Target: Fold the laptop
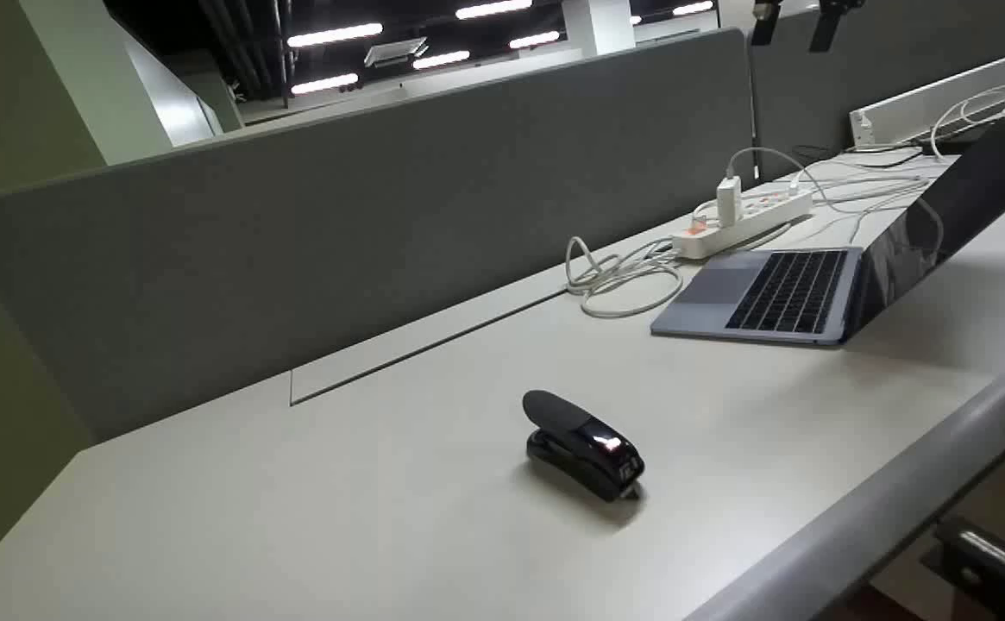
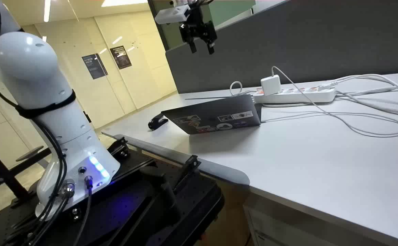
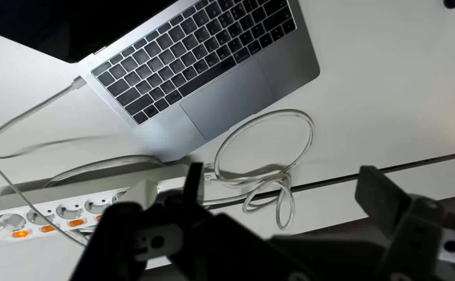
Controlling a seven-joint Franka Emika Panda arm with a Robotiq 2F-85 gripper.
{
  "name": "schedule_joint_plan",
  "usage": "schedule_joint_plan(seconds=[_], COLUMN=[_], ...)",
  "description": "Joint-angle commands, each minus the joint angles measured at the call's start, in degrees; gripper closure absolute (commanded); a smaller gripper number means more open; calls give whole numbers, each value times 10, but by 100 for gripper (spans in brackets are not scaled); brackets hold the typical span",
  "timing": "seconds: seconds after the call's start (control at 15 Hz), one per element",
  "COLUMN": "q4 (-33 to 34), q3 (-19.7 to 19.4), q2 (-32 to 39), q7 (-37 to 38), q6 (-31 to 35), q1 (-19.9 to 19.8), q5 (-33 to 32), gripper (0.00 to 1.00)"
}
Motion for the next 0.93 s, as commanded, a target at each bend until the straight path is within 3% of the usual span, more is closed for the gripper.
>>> schedule_joint_plan(seconds=[0.0, 0.87], q4=[1, -12], q3=[21, 30], q2=[1, -8], q7=[-3, -10], q6=[-2, -9], q1=[-21, -29], q5=[6, -12], gripper=[0, 0])
